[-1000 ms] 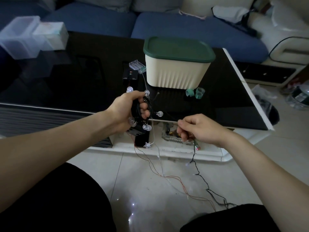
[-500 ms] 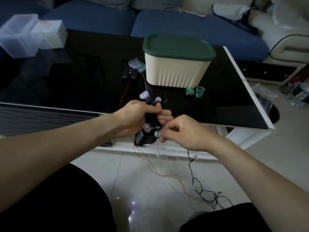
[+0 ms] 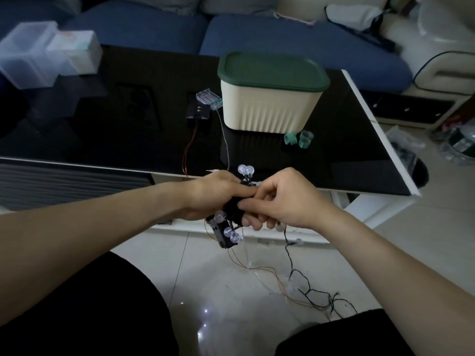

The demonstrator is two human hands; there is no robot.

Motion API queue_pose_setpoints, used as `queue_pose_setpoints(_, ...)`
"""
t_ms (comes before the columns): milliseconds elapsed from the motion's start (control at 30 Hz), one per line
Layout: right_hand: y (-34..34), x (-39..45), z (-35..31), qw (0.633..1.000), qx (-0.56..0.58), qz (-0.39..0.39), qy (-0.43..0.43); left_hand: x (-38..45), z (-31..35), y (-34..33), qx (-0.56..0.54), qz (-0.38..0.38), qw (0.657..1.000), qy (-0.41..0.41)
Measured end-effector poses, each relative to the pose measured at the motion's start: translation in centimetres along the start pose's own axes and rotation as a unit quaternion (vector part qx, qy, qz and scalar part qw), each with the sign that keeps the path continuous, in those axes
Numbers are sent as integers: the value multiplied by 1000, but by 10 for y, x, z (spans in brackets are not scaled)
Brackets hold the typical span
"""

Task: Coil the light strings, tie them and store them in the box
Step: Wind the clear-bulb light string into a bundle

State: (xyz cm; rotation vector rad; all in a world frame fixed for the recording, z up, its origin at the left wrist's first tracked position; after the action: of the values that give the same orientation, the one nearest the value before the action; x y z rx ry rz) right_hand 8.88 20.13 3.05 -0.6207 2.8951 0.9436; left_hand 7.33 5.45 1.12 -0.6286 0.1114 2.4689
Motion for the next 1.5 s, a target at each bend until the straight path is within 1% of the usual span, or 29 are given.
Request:
queue_pose_setpoints(67, 4, 2, 3, 1000, 3, 17, 13, -2, 1, -2, 20, -10, 1000, 11)
queue_pose_setpoints(133, 8, 4, 7, 999, 24, 15, 17, -3, 3, -1, 42, -16, 999, 10)
queue_pose_setpoints(300, 22, 4, 19, 998, 56, -26, -11, -8, 3, 7, 107, -27, 994, -11)
queue_pose_setpoints(400, 23, 3, 25, 997, 30, -70, -3, -11, 3, 5, 154, -33, 987, -24)
queue_pose_setpoints(467, 22, 3, 23, 997, 26, -71, 13, -10, 1, 5, 168, -39, 985, -23)
queue_pose_setpoints(533, 23, 4, 19, 997, 45, -43, 45, -10, 1, 3, 161, -55, 985, -12)
queue_pose_setpoints(600, 22, 5, 14, 995, 58, -17, 76, -11, 3, -2, 138, -87, 987, 1)
queue_pose_setpoints(700, 17, 7, 13, 995, 51, -7, 84, -10, 2, -3, 108, -105, 989, 9)
queue_pose_setpoints(867, 10, 13, 17, 996, 34, 19, 80, -6, -1, 2, 69, -74, 995, -5)
queue_pose_setpoints(1000, 7, 17, 19, 997, 32, 25, 69, -2, -5, 6, 61, -62, 996, 17)
queue_pose_setpoints(1133, 8, 16, 21, 998, 43, -18, 45, 0, -8, 10, 90, -41, 994, 36)
queue_pose_setpoints(1267, 12, 13, 24, 996, 77, -43, 24, 0, -6, 9, 51, -37, 997, 47)
queue_pose_setpoints(1367, 16, 13, 22, 996, 76, -34, 46, 0, -7, 11, 42, -25, 997, 64)
queue_pose_setpoints(1500, 18, 13, 22, 997, 51, -4, 52, -1, -3, 11, 49, -12, 998, 47)
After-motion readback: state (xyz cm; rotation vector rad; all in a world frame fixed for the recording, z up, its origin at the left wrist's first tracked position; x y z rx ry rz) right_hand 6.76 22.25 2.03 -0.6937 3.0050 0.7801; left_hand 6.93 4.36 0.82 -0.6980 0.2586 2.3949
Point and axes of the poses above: each hand's wrist, its own x-axis towards the middle knuckle, its own y-axis out of the back of the hand, z = x × y, the point moved 3 cm from there along x, towards the middle knuckle, and after that the axes turned 3 degrees about z, right-handed, at the moved point
